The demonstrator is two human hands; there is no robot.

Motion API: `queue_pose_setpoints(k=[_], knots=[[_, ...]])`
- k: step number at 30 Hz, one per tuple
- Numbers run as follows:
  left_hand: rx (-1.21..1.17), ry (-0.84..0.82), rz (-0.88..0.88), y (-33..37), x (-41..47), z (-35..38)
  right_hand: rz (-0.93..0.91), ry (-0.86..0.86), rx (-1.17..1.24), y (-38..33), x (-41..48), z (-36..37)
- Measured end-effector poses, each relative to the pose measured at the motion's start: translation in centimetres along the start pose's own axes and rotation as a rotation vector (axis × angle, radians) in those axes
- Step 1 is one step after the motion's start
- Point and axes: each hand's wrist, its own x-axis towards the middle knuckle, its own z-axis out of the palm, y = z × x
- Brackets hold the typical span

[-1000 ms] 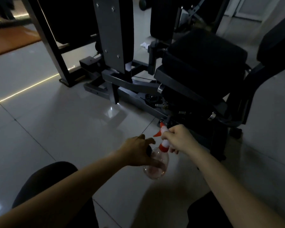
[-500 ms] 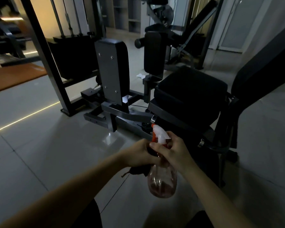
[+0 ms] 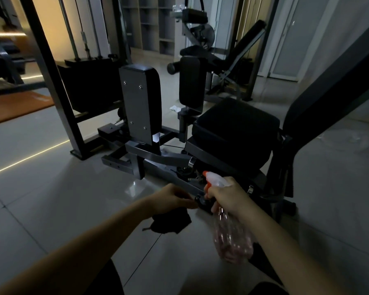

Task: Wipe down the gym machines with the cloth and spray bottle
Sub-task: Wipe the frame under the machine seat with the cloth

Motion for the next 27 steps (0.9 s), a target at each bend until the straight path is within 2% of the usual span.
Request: queue_pose_setpoints(k=[4,8,16,21,27], knots=[[-0.094,0.223,-0.075,-0.3,2.3,-1.1,0.036,0.035,-0.124,-2.0,1.7,-2.1],[-0.121,0.322,-0.158,0.7,3.8,-1.4,0.033,0.061,-0.159,-4.0,3.4,-4.0],[-0.289,0.334,-0.201,1.4,5.2,-0.8,0.062,-0.076,-0.217,-4.5,1.2,-7.9],[-0.406,0.338,-0.217,1.8,6.0,0.4,0.079,-0.062,-0.253,-2.6,0.3,-9.4],[-0.431,0.372,-0.199,2.3,6.5,1.5,0.051,-0.046,-0.327,-0.8,-1.1,-10.9]])
